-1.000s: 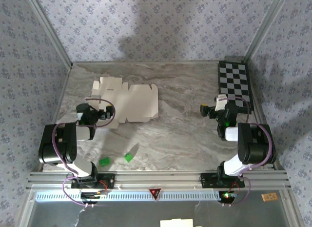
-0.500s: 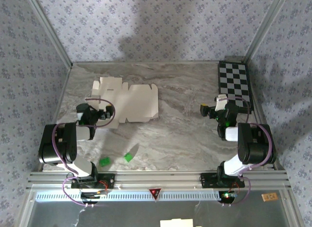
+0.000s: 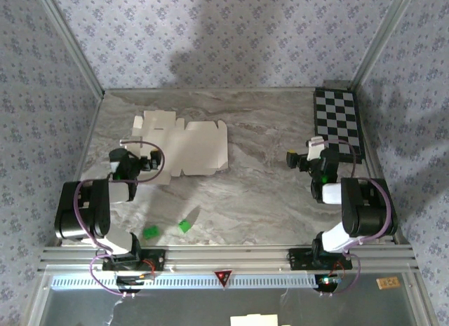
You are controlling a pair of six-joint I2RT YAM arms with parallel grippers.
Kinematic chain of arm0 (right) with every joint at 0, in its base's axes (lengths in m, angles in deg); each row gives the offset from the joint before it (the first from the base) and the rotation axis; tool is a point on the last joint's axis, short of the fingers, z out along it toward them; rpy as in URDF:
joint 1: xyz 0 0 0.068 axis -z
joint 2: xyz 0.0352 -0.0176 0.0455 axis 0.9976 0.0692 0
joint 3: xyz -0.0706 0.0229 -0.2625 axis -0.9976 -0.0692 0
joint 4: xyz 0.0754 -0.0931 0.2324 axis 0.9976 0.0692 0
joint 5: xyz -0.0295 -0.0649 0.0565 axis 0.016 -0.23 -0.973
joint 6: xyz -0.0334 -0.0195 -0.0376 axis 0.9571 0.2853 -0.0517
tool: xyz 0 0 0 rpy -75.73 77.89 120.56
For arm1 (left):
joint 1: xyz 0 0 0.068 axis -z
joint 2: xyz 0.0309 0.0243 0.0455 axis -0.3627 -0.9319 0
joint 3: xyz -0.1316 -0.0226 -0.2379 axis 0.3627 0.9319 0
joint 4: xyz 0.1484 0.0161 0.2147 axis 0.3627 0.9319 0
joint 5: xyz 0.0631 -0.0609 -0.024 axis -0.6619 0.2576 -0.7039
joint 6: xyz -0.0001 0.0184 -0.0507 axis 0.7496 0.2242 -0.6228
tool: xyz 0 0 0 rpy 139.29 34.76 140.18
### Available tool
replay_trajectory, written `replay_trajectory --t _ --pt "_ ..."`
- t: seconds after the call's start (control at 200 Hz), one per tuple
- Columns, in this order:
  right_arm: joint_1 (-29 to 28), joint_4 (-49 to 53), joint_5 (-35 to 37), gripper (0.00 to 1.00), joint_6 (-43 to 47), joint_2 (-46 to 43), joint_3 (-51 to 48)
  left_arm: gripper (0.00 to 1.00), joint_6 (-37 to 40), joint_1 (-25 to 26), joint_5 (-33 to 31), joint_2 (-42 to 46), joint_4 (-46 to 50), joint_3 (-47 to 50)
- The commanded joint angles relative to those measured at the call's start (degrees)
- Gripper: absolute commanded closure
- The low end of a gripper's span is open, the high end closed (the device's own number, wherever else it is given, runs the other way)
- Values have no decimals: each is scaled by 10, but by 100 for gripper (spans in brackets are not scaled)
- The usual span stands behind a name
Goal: Fold the paper box
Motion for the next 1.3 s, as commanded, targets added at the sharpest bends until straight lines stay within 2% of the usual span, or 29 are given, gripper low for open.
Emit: replay_trajectory --t 0.0,0.2,0.29,0.485,0.65,0.795,1.029,1.294 --pt "-5 17 25 0 12 -41 -4 0 -22 0 -57 57 38 -2" --pt "-52 193 42 0 62 -99 70 0 -78 1 -123 125 176 -38" --pt "-86 278 64 0 69 -101 123 1 -125 1 -114 148 252 -67" --pt "-146 392 34 1 4 -64 236 7 -208 19 -73 169 417 -142" --pt "-208 509 20 8 -74 27 376 10 -238 68 -46 164 524 -186" --pt "-246 606 -33 14 -129 137 528 12 -254 111 -39 167 583 -195" --pt "-296 706 -136 21 -164 319 745 16 -273 144 -7 177 611 -168" --pt "-332 751 -180 22 -176 464 907 17 -277 147 20 155 607 -136"
